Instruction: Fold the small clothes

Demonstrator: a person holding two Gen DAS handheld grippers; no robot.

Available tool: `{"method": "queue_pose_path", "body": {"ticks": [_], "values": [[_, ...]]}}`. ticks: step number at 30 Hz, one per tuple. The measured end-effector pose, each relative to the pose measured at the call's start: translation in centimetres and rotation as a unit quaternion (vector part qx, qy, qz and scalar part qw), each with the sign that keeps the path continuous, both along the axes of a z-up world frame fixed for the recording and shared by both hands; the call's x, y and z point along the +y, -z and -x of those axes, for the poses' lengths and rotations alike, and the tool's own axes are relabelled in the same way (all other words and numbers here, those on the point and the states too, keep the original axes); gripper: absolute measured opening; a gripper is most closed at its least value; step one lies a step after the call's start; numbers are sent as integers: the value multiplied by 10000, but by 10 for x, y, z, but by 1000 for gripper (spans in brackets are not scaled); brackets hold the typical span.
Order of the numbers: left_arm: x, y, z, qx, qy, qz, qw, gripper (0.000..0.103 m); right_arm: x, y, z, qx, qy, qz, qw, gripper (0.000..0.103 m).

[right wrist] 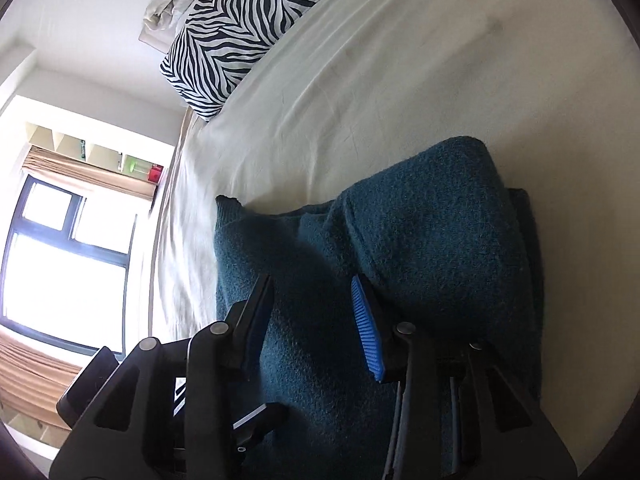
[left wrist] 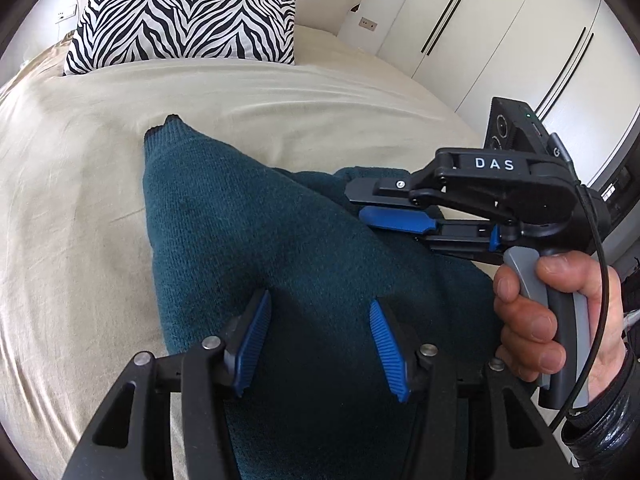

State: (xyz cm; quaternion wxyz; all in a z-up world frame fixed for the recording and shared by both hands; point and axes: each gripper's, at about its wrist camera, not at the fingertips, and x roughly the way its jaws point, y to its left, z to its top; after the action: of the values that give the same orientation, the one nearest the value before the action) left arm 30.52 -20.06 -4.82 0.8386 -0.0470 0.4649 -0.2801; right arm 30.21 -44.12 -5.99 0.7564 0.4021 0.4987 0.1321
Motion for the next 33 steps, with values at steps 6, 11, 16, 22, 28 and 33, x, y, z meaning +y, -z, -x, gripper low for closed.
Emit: {"method": "queue_pose_path", "body": {"ticks": [6,11,16,22,28,33], "values": [[-5,1,0,-4,47,-157,9999,54,-35,2,11,-253,594,168,9978,7],[-3,2,0,8,61,-124,9999,54,-43,-31,47,-597,556,467,9956,18],[-4,2,1,-34,45,-144,9999,54,-33,-48,103,-894,112,296,9955,18],[-7,2,4,-121,62,-254,9996,54,-37,-14,147,-825,50,350,9960,23],[7,-23,29,-272,-166,-197,9993,54,-25,-49,179,-1135,-33,462,9925,32],[17,-37,80,-400,-222,-128,9989,54,-11,-32,209,-999,-171,668,9926,65]]}}
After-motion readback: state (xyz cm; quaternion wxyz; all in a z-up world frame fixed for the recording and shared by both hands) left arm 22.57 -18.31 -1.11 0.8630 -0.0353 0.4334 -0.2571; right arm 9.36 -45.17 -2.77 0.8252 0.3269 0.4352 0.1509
